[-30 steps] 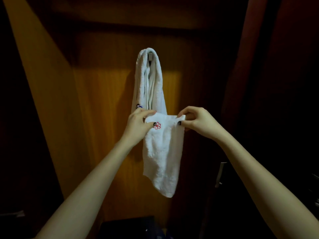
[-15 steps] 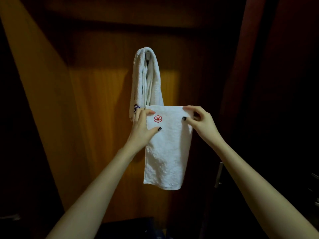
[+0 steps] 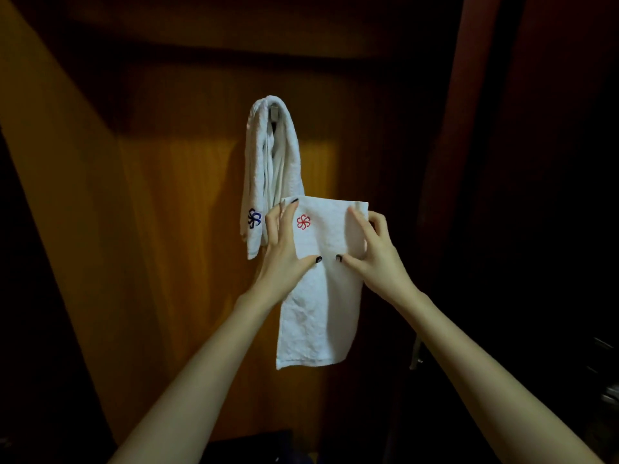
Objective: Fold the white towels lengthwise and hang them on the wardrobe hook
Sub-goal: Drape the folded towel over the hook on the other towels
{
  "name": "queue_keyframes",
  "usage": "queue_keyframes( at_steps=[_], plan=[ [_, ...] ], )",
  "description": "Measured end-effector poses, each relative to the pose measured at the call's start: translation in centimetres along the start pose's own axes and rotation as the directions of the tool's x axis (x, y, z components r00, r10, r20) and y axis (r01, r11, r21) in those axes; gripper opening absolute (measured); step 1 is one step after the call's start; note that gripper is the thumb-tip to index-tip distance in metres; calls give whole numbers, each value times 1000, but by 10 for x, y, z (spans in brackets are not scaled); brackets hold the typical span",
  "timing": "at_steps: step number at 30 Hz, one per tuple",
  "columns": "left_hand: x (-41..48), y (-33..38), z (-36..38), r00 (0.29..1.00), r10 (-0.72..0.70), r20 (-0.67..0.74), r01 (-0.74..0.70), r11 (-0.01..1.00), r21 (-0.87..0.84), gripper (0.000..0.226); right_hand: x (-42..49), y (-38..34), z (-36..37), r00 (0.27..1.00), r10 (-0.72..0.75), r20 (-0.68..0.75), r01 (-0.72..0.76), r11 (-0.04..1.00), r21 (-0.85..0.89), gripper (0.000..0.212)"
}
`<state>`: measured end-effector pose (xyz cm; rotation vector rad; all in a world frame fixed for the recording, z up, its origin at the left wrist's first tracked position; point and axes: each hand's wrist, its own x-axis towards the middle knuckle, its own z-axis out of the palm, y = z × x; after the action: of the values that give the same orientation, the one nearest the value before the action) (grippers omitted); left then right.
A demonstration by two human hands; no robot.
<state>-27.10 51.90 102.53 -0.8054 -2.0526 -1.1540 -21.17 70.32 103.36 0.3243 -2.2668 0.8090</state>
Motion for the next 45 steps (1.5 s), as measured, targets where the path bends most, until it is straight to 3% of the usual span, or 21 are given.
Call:
queue_keyframes(
  at_steps=[2, 4, 8, 11, 15, 19, 23, 26, 31, 37, 40, 42, 45],
  plan=[
    [4, 1, -2, 997, 58, 50, -63, 992, 109, 111, 2, 2, -1, 999, 11, 32, -10, 999, -44, 84],
    [4, -2, -2, 989, 94, 118, -115, 975, 189, 116, 4, 4, -1, 1000, 20, -14, -21, 999, -26, 76],
    [-4, -11, 2, 968, 95, 231, -140, 972, 188, 115, 3, 13, 1, 984, 77, -158, -63, 994, 90, 62],
    [-9, -14, 5, 984, 42, 172, -68, 986, 150, 102, -1, 19, 2, 988, 67, -141, -49, 991, 126, 63],
    [-6, -9, 6, 989, -38, 142, 45, 998, -43, 84, -2, 21, 1, 981, 44, -189, -21, 992, 122, 59],
    [-7, -2, 7, 995, -53, 83, 65, 986, -153, 60, -4, 20, 4, 978, 40, -203, -40, 999, 4, 59],
    [-11, 6, 15, 995, -43, -92, 30, 989, -144, 44, -11, 13, 12, 980, 41, -195, -45, 999, -18, 58],
    [-9, 8, 21, 992, -12, -124, -7, 989, -150, 26, -16, 8, 15, 981, -18, -193, 3, 997, -78, 53],
    [-7, 3, 25, 985, -25, -171, 1, 990, -141, 30, -15, 0, 14, 984, -45, -174, 30, 996, -89, 43],
    [-8, 5, 24, 991, -134, 3, 121, 881, -457, 32, -14, -9, 18, 994, -111, 12, 107, 981, 162, 47],
    [-7, 5, 18, 973, -223, 59, 212, 766, -607, 33, -10, -14, 22, 997, -41, 63, 18, 945, 325, 50],
    [-5, 5, 14, 962, -266, 63, 244, 729, -640, 32, -7, -14, 25, 998, 0, 69, -29, 906, 422, 49],
    [0, 2, 9, 947, -321, -8, 249, 750, -613, 24, -2, -12, 26, 995, 40, 86, -79, 854, 514, 45]
  ],
)
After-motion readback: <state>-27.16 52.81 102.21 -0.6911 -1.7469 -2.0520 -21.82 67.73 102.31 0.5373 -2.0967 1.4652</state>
